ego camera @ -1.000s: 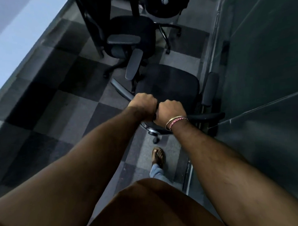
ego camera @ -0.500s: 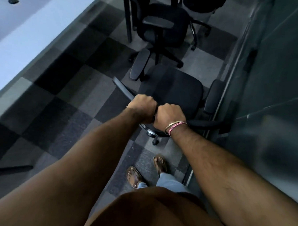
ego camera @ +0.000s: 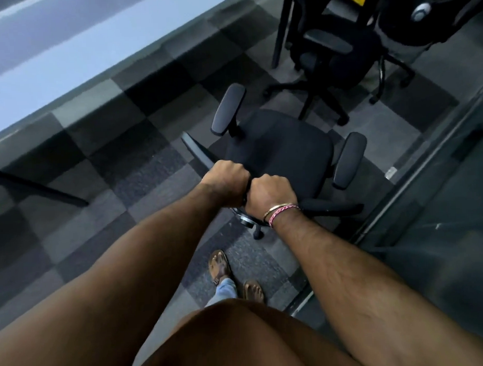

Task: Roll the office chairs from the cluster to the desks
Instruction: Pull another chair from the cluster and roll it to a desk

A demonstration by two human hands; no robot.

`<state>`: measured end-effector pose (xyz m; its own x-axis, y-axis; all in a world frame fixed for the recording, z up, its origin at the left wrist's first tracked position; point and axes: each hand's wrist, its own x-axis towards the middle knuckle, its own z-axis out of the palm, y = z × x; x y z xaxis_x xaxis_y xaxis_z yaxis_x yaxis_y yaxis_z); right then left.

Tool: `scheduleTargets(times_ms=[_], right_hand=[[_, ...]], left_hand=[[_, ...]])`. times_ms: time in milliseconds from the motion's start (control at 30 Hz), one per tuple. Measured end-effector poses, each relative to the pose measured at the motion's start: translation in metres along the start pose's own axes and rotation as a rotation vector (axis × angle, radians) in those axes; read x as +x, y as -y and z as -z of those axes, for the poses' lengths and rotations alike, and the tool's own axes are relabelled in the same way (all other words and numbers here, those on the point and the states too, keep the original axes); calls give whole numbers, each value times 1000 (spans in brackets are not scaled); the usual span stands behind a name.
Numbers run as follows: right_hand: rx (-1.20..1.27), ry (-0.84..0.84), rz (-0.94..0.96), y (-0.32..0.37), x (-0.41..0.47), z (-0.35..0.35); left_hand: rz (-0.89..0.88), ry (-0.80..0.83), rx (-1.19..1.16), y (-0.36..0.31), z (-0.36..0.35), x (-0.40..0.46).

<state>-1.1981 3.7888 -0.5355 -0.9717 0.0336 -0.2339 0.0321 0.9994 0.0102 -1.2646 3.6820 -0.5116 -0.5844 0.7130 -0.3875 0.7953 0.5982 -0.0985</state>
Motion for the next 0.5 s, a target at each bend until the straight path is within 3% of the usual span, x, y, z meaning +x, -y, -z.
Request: scheduleTargets(times_ms=[500], right_hand=[[-52,-6,403,114,-14,-3]], left_hand=[[329,41,-114,38,-66,-125]])
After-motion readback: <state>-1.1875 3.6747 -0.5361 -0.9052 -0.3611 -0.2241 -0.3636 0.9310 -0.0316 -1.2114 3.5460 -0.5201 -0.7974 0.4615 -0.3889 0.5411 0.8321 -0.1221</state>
